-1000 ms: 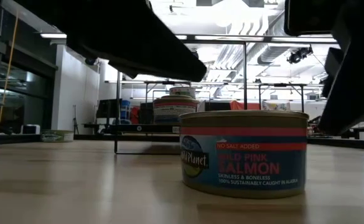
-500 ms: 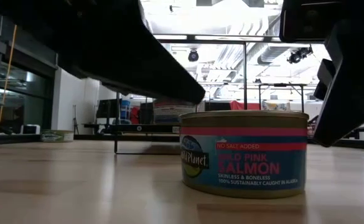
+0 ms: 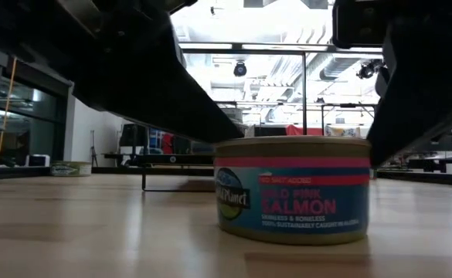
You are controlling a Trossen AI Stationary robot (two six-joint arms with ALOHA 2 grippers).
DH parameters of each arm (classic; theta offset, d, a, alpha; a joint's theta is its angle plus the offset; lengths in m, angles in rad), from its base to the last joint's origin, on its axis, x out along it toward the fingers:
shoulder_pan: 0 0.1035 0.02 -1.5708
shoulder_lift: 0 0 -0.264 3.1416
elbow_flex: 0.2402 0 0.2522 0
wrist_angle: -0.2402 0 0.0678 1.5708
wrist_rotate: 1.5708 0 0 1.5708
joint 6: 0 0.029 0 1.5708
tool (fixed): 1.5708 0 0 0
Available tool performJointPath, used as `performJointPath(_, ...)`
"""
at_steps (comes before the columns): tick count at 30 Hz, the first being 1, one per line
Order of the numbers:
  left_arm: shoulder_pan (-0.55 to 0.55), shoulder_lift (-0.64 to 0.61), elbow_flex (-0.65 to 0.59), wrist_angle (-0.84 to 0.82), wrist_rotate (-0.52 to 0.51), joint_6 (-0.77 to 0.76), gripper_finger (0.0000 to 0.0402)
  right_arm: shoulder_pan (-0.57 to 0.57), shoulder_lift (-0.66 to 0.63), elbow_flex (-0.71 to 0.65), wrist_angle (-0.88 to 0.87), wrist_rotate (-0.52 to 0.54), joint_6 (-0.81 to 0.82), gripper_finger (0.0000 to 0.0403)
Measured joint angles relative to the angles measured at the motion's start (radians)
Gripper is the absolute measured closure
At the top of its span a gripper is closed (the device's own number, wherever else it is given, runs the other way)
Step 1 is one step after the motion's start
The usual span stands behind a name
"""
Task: Stack canned seafood by type on shelf
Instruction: Stack the pink and blue tuna cans on top of the pink and blue tuna can
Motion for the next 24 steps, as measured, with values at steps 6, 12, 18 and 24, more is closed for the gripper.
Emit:
performJointPath(6,-0.003,-0.001,0.000,-0.011,0.005,-0.007,0.0402,-0.011,0.000,0.000,0.066,-0.008,-0.030,0.0403)
performJointPath(12,-0.016,-0.002,0.000,-0.043,-0.002,-0.008,0.0402,-0.001,0.000,0.000,0.154,-0.021,-0.032,0.0403)
performJointPath(18,-0.037,-0.003,0.002,-0.078,-0.012,-0.009,0.0402,-0.004,0.000,0.000,0.221,-0.015,-0.034,0.0403)
performJointPath(24,-0.046,0.012,-0.008,-0.131,0.000,-0.031,0.0401,-0.013,-0.001,0.002,0.280,0.022,-0.058,0.0403)
